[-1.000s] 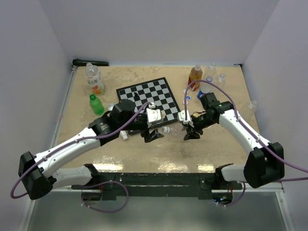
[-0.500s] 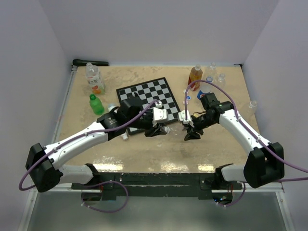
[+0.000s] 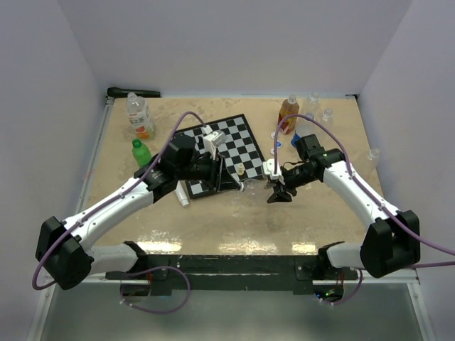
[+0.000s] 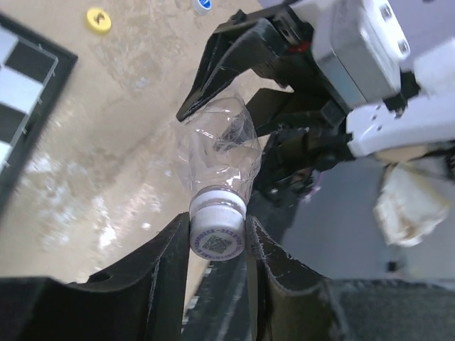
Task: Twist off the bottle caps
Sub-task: Unscrew the bottle cap from the plastic bottle.
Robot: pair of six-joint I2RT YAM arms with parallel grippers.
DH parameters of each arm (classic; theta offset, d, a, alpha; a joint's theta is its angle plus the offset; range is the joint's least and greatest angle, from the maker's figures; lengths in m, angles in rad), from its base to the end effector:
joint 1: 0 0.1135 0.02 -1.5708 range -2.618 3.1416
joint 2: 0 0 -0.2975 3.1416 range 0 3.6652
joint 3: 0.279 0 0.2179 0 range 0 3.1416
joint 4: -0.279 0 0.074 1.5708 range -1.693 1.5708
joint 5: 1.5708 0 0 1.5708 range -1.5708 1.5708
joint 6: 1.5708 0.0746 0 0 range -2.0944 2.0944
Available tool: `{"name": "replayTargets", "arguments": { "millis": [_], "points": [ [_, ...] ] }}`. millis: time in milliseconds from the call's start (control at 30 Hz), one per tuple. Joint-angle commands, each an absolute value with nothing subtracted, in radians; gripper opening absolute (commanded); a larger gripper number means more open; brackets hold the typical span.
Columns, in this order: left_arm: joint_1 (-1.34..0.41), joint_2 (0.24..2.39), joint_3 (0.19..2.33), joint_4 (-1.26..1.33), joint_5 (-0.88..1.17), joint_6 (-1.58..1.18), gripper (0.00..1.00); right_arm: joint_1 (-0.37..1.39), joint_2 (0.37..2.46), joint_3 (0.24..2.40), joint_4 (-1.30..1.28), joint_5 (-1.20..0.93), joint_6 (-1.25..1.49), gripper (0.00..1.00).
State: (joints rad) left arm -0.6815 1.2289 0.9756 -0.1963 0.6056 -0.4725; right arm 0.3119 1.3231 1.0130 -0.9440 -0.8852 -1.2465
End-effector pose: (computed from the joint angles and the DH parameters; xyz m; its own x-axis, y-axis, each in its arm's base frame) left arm 0.1751 -0.1968 0.3406 -0.7175 0.1002 -0.6894 0.6621 0.4056 -0.6302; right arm 0.1751 0.1171 0.2799 0.1134 -0.5940 -0.7964 -0.9923 -0.1080 -0.0608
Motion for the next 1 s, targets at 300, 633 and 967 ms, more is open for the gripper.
{"name": "replayTargets", "arguments": {
  "millis": [300,633,967],
  "points": [
    [-0.647,1.16,0.971,-0.173,0.465,-0.83,0.0,0.311,1.319,1.022,-0.994,-0.862,-1.272,0.15],
    [-0.646,1.14,0.977,-0.164,0.492,-0.806,0.81,0.311,1.319,1.022,-0.994,-0.861,-1.272,0.15],
    [-0.641,1.057,1.065,-0.314,0.364,-0.571,0.96,0.311,1.324,1.023,-0.992,-0.861,-1.272,0.15]
  ]
}}
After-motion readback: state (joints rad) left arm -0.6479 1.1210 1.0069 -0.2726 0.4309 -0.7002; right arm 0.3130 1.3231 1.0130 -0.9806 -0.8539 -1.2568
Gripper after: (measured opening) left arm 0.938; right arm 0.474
